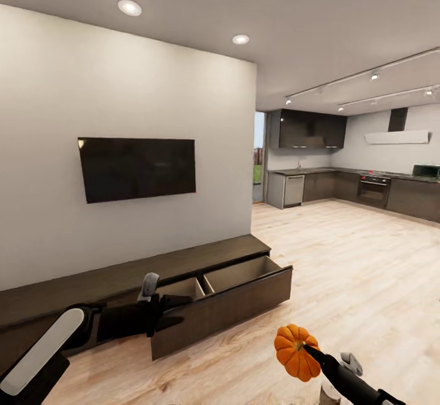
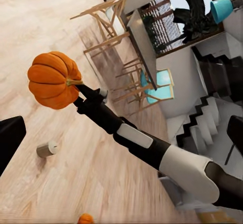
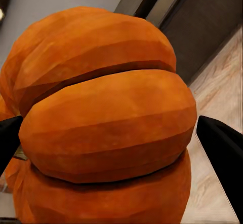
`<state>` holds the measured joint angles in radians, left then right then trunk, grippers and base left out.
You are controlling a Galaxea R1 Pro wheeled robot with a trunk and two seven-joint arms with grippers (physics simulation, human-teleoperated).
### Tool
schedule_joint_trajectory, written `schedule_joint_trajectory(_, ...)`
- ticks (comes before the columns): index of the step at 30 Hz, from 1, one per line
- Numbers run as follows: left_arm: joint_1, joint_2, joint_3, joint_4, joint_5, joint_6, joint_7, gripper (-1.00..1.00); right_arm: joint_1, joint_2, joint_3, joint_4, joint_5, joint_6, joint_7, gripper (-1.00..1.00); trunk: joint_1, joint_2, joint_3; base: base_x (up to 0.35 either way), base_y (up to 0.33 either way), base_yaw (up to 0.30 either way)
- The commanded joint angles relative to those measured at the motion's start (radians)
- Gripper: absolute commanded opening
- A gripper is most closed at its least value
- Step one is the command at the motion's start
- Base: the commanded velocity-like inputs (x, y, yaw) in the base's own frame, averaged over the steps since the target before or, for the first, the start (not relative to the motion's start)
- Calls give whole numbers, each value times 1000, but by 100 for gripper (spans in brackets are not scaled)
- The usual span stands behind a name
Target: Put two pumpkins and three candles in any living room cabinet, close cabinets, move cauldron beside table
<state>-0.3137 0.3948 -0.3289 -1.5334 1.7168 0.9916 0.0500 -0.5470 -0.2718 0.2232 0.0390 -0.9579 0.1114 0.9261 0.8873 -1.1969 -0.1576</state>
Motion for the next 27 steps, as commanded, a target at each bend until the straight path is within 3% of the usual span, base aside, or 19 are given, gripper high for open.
schedule_joint_trajectory(1,-1,1,-1,-1,7,1,5,100,-2,0,-1,3,-12,10,5,-100,0,-1,0,-250,0,-236)
schedule_joint_trajectory(14,-1,1,0,2,4,0,8,100,-2,0,-1,2,-12,10,5,-100,0,-1,15,-42,-42,-236)
schedule_joint_trajectory(27,-1,1,-1,2,4,1,8,100,-2,0,-1,3,-12,10,5,-100,0,-1,30,11,77,-236)
